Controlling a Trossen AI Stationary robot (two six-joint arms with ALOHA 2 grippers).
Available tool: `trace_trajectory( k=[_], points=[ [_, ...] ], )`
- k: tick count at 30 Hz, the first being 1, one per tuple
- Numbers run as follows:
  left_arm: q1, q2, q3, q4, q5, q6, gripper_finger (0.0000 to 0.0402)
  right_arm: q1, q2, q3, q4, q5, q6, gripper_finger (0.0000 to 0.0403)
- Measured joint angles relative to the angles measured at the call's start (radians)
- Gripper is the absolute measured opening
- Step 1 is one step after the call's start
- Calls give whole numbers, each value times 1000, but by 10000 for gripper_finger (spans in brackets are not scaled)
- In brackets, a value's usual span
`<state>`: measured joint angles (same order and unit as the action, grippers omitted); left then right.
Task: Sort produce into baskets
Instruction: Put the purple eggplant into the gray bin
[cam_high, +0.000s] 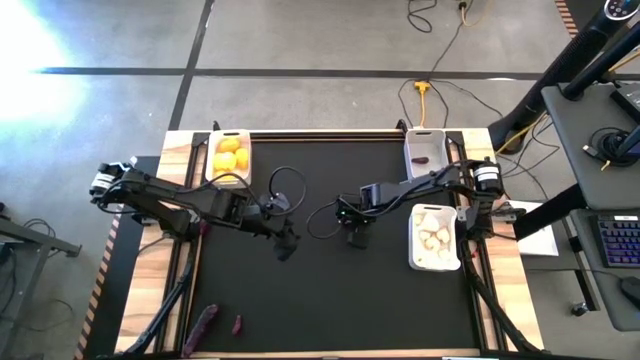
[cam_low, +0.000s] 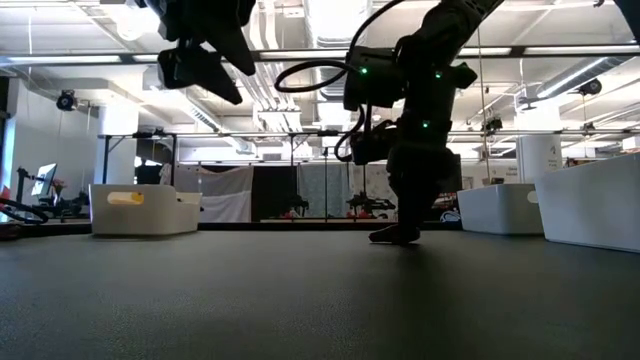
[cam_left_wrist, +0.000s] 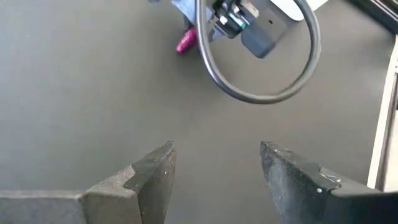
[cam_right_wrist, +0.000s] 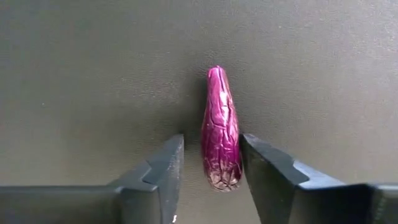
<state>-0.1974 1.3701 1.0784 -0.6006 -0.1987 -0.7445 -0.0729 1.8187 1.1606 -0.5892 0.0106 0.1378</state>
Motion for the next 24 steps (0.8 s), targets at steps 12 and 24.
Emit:
trace_trajectory(
  k=[12, 24],
  points=[
    [29, -4, 58, -234, 3, 43, 209, -24, -112, -4, -74, 11, 0, 60],
    [138, -4, 60, -439, 60, 76, 184, -285, -587, -3, -398, 204, 15, 64]
  ],
)
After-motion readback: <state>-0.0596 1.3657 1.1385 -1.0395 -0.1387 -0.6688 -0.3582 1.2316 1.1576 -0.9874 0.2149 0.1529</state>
